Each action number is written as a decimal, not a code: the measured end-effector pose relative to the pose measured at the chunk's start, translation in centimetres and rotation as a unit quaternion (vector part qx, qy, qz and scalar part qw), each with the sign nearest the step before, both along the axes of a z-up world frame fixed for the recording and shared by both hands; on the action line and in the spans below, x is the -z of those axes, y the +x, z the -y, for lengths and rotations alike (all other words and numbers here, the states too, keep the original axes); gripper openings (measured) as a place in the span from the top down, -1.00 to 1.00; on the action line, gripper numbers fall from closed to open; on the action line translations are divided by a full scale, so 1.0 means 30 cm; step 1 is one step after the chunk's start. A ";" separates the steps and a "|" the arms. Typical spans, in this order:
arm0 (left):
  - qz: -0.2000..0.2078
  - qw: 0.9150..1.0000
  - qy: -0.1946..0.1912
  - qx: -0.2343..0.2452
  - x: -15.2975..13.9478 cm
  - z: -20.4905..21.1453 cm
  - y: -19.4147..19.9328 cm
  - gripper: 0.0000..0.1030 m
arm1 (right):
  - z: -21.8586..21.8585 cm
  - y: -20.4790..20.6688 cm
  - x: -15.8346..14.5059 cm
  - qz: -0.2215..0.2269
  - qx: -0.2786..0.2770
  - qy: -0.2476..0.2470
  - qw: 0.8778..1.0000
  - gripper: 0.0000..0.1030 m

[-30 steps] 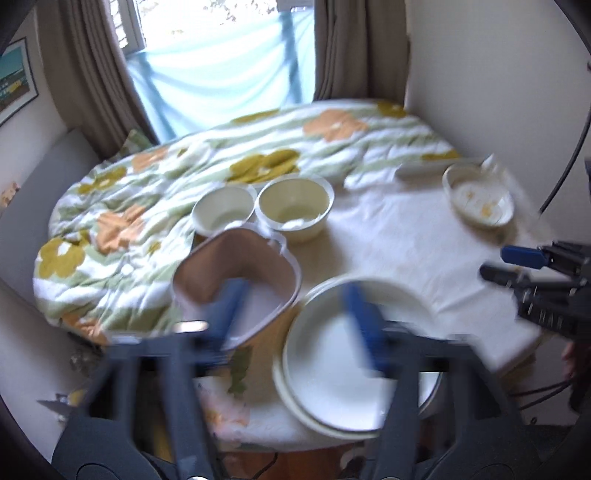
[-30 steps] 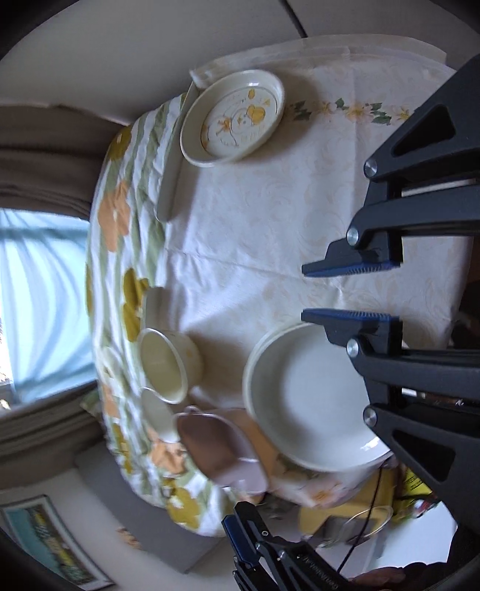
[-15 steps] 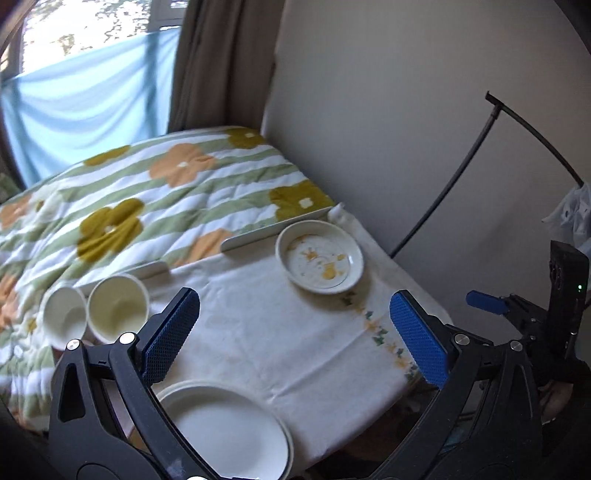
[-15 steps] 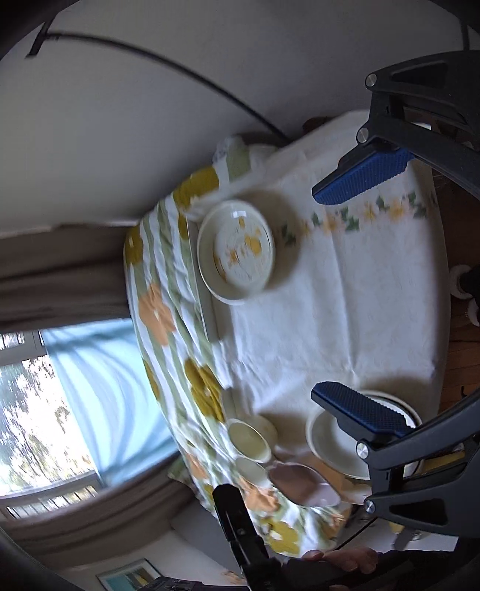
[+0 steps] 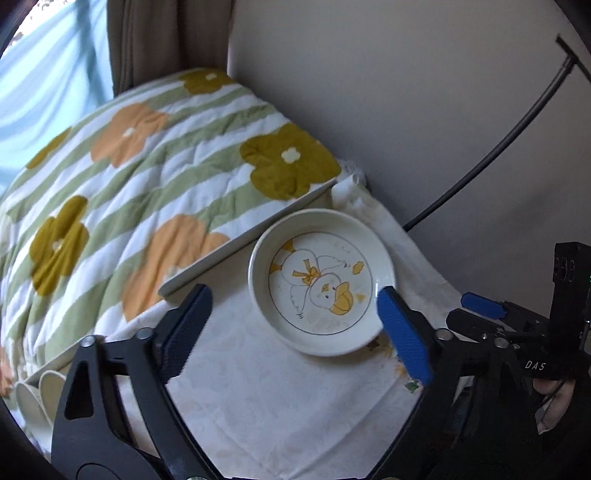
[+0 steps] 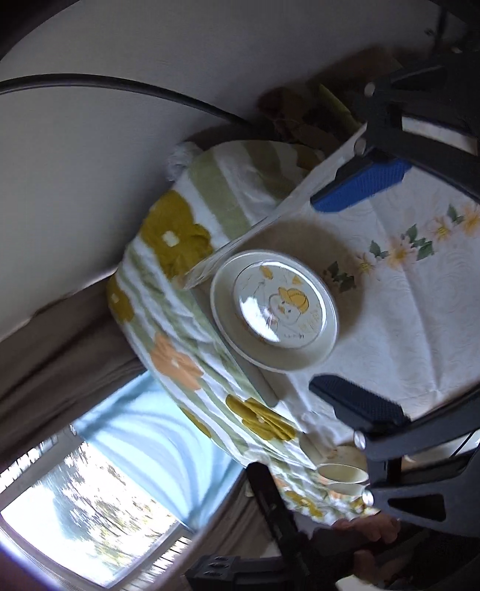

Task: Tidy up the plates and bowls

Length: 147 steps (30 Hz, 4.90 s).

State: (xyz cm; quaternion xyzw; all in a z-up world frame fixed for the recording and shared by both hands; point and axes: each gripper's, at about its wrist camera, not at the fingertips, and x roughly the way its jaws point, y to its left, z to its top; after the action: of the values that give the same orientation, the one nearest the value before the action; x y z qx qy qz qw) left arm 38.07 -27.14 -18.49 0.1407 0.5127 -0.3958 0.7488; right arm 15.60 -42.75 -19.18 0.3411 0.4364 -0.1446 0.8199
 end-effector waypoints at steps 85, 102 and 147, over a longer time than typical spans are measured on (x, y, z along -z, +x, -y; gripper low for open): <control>-0.062 0.946 0.001 -0.318 0.279 -1.162 -0.609 0.70 | -0.851 -0.001 0.195 -0.026 -0.316 0.009 0.948 0.78; -0.008 0.944 0.094 -0.317 0.314 -1.104 -0.590 0.68 | -0.902 0.034 0.197 -0.047 -0.349 -0.020 0.936 0.78; 0.109 0.939 0.151 -0.289 0.127 -1.146 -0.670 0.68 | -0.992 0.040 0.064 -0.025 -0.368 -0.115 0.922 0.78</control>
State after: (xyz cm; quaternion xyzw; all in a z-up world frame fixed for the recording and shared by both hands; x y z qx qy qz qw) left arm 17.96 7.22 -22.31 0.1398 0.5001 -0.0629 0.8523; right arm 16.81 -13.00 -21.09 0.0556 0.5321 0.1098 0.8377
